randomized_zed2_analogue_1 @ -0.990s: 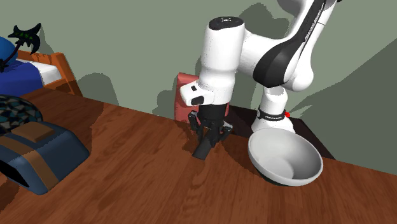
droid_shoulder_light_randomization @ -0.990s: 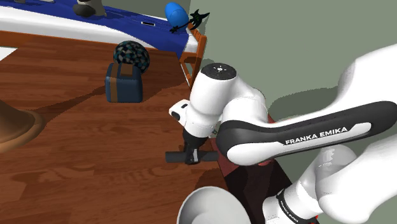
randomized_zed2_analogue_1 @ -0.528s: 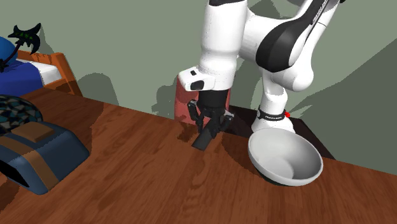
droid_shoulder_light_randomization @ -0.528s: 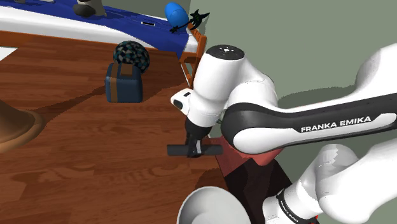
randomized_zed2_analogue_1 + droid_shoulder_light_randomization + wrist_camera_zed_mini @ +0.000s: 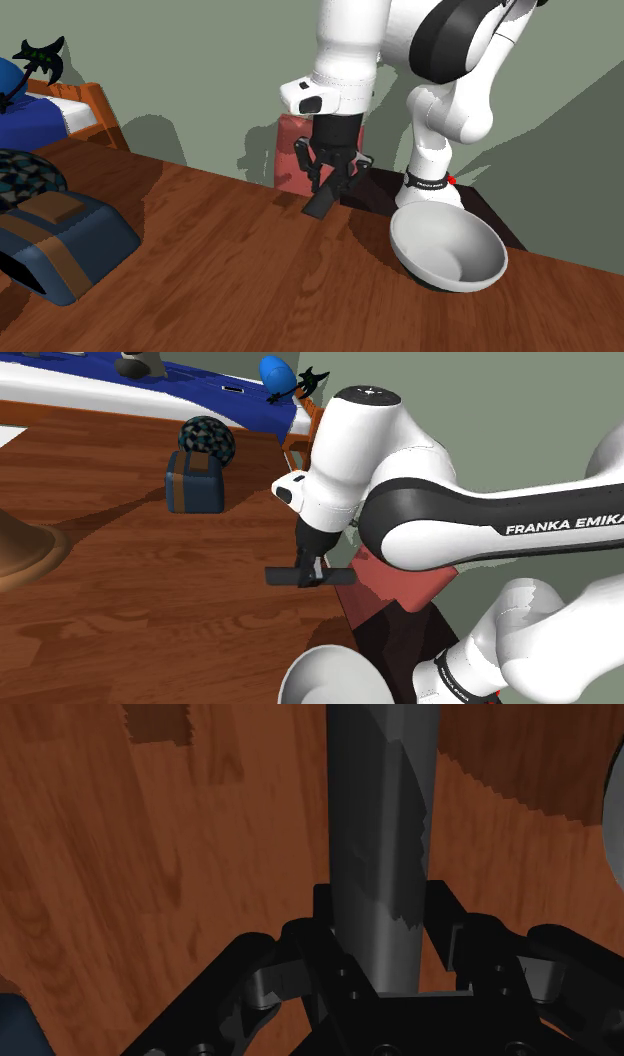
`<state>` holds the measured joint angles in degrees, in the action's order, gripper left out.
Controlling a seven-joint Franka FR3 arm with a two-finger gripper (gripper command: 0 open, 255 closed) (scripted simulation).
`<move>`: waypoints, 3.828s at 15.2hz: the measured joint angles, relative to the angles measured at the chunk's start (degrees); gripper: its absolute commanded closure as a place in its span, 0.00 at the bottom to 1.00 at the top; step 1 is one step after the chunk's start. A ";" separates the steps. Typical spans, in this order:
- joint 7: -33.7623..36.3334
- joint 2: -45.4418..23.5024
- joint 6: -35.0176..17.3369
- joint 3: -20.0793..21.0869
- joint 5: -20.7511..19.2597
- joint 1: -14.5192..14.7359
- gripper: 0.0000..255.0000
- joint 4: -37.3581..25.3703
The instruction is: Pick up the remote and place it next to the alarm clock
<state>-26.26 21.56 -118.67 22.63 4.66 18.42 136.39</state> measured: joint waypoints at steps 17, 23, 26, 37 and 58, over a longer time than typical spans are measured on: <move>-0.91 1.05 12.91 -1.45 -0.47 -0.49 1.00 -11.91; -2.43 -9.73 12.50 -2.23 -4.39 -3.24 1.00 -21.78; -2.32 -16.15 12.79 -2.18 -6.65 -4.01 1.00 -28.13; -4.55 -42.52 20.82 -3.96 -14.98 -3.76 1.00 -61.29; -3.66 -48.28 9.19 -4.86 -16.84 -4.05 1.00 -55.12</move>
<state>-29.93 -26.72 -109.49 17.77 -12.18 14.37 81.27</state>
